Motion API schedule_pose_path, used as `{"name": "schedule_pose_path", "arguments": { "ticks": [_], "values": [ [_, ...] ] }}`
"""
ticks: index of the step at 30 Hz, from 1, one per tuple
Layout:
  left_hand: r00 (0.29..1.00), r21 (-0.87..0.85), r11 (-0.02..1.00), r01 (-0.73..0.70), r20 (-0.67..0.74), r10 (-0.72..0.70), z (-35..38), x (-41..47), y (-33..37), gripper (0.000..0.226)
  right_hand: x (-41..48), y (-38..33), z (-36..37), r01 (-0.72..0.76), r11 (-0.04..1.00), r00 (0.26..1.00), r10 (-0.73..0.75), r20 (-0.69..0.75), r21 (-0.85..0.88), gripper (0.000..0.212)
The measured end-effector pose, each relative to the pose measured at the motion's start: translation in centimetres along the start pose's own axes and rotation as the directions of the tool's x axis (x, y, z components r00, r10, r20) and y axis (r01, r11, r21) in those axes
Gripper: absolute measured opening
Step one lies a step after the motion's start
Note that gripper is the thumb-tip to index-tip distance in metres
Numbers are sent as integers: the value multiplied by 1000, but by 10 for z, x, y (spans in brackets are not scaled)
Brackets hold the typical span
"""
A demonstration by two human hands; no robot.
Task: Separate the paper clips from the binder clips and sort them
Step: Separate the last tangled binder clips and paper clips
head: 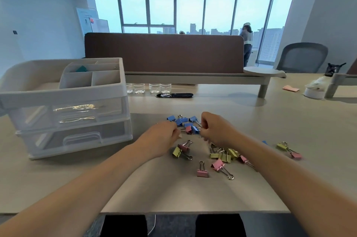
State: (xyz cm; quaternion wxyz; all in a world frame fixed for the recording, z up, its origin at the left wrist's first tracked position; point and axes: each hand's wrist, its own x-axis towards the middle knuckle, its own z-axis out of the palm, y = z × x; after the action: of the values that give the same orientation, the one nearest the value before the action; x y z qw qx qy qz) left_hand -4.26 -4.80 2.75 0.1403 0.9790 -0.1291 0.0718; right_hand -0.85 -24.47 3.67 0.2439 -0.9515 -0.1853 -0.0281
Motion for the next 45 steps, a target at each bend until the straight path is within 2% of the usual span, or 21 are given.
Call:
{"name": "schedule_pose_path", "arguments": {
  "ticks": [6,9,12,14,19,23,27,32,39,43,45],
  "values": [
    [999,-58,997,42,-1,-42,3,-9,9,30,-9,11,3,13,993,998,-6,61,-113,23],
    [997,-62,996,61,46,-59,6,-11,8,27,-13,13,1,27,970,989,9,144,-242,23],
    [988,-16,997,73,136,-70,10,-11,7,19,-17,15,-2,57,939,980,13,200,-338,13],
    [983,-15,996,91,159,-88,12,-10,8,16,-20,16,-4,81,918,974,9,226,-388,19],
    [965,20,991,132,225,-133,14,-13,15,46,-25,18,-2,126,876,961,9,276,-466,25],
    [962,45,990,130,237,-137,17,-11,17,43,-27,16,1,161,858,960,-21,281,-488,22],
    [970,61,994,89,220,-100,16,-11,20,38,-26,16,6,194,854,963,-72,260,-482,21],
    [980,1,996,93,175,-92,21,-16,18,33,-25,13,5,178,912,981,-138,133,-368,22],
    [988,-60,997,50,147,-40,15,-23,18,27,-28,16,-8,47,995,998,-51,-38,-87,9],
    [992,-105,992,64,115,-52,7,-22,27,16,-37,18,-22,30,995,997,-37,-71,-97,7],
    [995,-126,991,54,92,-43,4,-20,33,15,-41,21,-27,15,985,998,-26,-64,-173,13]
  ]
}}
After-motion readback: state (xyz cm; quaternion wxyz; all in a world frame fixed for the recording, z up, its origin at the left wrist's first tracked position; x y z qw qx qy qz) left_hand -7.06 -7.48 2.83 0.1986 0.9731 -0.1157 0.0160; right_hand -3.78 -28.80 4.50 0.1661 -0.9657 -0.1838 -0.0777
